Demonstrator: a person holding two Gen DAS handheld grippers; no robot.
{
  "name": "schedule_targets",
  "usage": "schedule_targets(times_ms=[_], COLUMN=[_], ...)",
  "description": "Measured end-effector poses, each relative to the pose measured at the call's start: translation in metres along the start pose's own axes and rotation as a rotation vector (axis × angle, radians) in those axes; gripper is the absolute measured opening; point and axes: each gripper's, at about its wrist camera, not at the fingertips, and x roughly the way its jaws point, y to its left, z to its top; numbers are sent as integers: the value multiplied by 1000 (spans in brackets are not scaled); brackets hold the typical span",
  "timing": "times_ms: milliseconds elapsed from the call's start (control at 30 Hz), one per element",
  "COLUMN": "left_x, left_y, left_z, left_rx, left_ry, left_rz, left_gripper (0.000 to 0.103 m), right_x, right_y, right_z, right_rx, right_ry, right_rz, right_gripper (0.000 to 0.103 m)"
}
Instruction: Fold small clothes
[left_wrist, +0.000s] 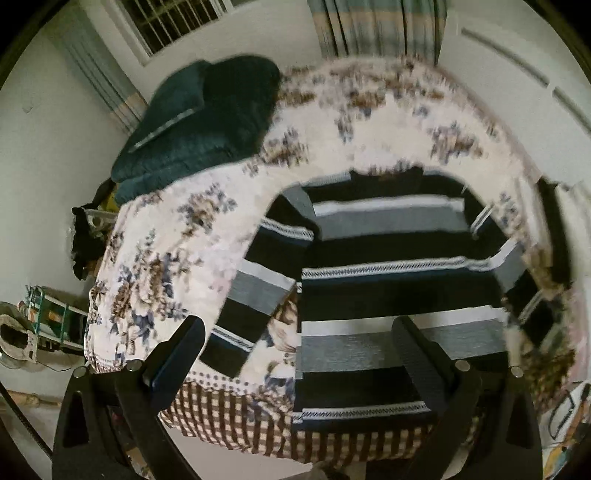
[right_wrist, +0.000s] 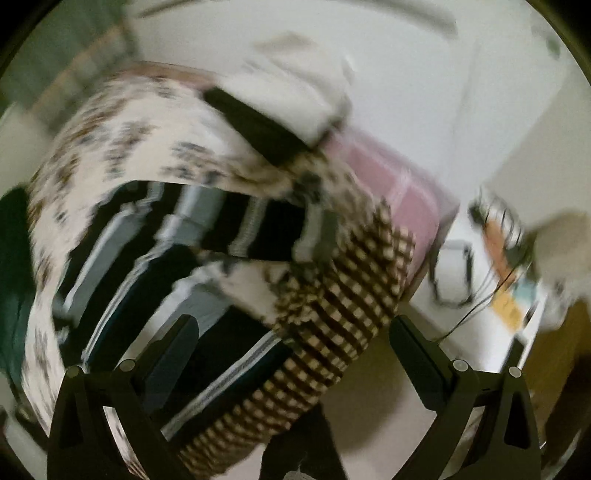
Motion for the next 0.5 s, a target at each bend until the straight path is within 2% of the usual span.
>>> schedule_targets(times_ms=[200, 300, 367, 500], left_x=[104, 152, 175, 209], left_y=[-37, -43, -44, -49], left_z=[3, 0, -1, -4], left_rx=[11, -27, -60, -99], left_ry=[134, 203, 247, 277], left_rz=[20, 37, 38, -3], left_gripper=[103, 103, 103, 103], right_x=[166, 221, 250, 289], right_y=[-72, -91, -101, -108], right_z=[34, 33, 26, 16], right_rx=[314, 462, 573, 767], right_ry=[183, 247, 291, 272], right_rz=[9, 61, 105, 250], right_gripper=[101, 101, 96, 83])
